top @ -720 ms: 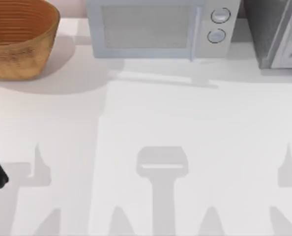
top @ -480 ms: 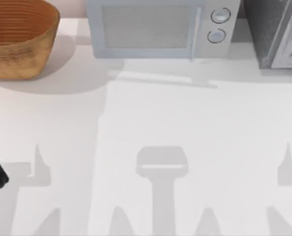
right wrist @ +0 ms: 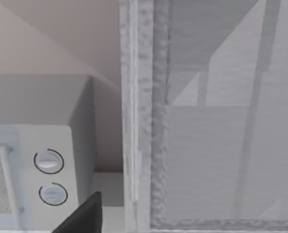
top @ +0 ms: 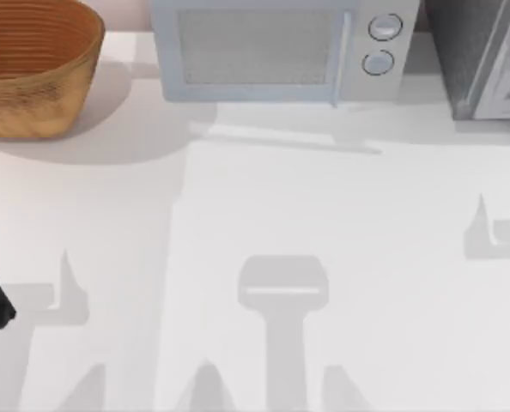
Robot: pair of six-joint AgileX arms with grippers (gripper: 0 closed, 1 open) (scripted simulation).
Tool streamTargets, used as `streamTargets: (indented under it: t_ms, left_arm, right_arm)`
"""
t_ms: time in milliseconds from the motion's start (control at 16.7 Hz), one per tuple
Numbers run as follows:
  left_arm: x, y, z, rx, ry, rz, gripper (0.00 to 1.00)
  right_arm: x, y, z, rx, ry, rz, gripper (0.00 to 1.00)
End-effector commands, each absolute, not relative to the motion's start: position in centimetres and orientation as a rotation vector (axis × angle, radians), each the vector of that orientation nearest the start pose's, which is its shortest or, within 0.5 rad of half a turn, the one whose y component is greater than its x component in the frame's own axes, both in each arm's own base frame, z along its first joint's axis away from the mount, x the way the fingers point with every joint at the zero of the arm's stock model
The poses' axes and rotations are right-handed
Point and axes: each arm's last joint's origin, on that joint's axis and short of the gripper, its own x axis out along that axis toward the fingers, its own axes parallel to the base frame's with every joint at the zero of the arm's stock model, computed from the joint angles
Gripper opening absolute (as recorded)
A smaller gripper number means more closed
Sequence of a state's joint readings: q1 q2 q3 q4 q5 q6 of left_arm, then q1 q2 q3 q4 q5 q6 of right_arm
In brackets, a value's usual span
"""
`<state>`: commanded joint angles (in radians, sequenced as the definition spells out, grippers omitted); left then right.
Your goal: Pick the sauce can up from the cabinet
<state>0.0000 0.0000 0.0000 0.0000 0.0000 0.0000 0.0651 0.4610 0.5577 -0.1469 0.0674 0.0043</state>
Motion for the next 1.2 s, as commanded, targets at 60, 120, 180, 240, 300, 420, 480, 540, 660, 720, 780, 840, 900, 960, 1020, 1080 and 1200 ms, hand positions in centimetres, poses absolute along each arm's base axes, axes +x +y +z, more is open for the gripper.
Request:
streamTargets:
  t_ms: [60, 120, 180, 240, 300, 420, 480, 540, 660, 720, 780, 840, 900, 960, 1020, 1080, 1200]
  left_arm:
    - [10.6, -0.1, 16.0, 0.0, 0.0, 0.0, 1.0]
    - [10.6, -0.1, 16.0, 0.0, 0.0, 0.0, 1.0]
    - [10.6, -0.1, 16.0, 0.0, 0.0, 0.0, 1.0]
    - [10.6, -0.1, 16.0, 0.0, 0.0, 0.0, 1.0]
    - [10.6, -0.1, 16.0, 0.0, 0.0, 0.0, 1.0]
    - [10.6, -0.1, 16.0, 0.0, 0.0, 0.0, 1.0]
    - [10.6, -0.1, 16.0, 0.0, 0.0, 0.0, 1.0]
    - [10.6, -0.1, 16.0, 0.0, 0.0, 0.0, 1.0]
    - [10.6, -0.1, 16.0, 0.0, 0.0, 0.0, 1.0]
    - [10.6, -0.1, 16.0, 0.0, 0.0, 0.0, 1.0]
    - [10.6, -0.1, 16.0, 0.0, 0.0, 0.0, 1.0]
    - [10.6, -0.1, 16.0, 0.0, 0.0, 0.0, 1.0]
    - [10.6, -0.1, 16.0, 0.0, 0.0, 0.0, 1.0]
    - [10.6, -0.1, 16.0, 0.0, 0.0, 0.0, 1.0]
    - [10.6, -0.1, 16.0, 0.0, 0.0, 0.0, 1.0]
    - [10.6, -0.1, 16.0, 0.0, 0.0, 0.0, 1.0]
    - [10.6, -0.1, 16.0, 0.0, 0.0, 0.0, 1.0]
  right_arm:
    - [13.3, 0.8, 31.9, -0.006, 0.048, -0.002, 1.0]
    - [14.1, 1.0, 34.2, -0.007, 0.045, -0.003, 1.0]
    - [15.0, 1.2, 36.4, -0.008, 0.041, -0.004, 1.0]
    - [16.0, 1.5, 38.6, -0.008, 0.037, -0.004, 1.0]
    - [17.0, 1.8, 40.6, -0.008, 0.032, -0.005, 1.0]
    - [19.2, 2.4, 44.1, -0.007, 0.023, -0.005, 1.0]
    - [20.2, 2.8, 45.6, -0.006, 0.018, -0.005, 1.0]
    - [21.3, 3.1, 46.9, -0.005, 0.013, -0.005, 1.0]
    - [23.1, 3.7, 49.0, -0.003, 0.004, -0.003, 1.0]
    - [23.8, 4.0, 49.7, -0.002, 0.001, -0.003, 1.0]
    - [24.5, 4.3, 50.2, -0.001, 0.0, -0.002, 1.0]
    - [25.0, 4.5, 50.6, -0.001, 0.0, -0.001, 1.0]
    - [25.4, 4.6, 50.8, 0.0, 0.0, 0.0, 1.0]
    - [25.6, 4.7, 51.0, 0.0, 0.0, 0.0, 1.0]
    - [25.6, 4.7, 51.0, 0.0, 0.0, 0.0, 1.0]
    - [25.6, 4.7, 51.0, 0.0, 0.0, 0.0, 1.0]
    - [25.6, 4.7, 51.0, 0.0, 0.0, 0.0, 1.0]
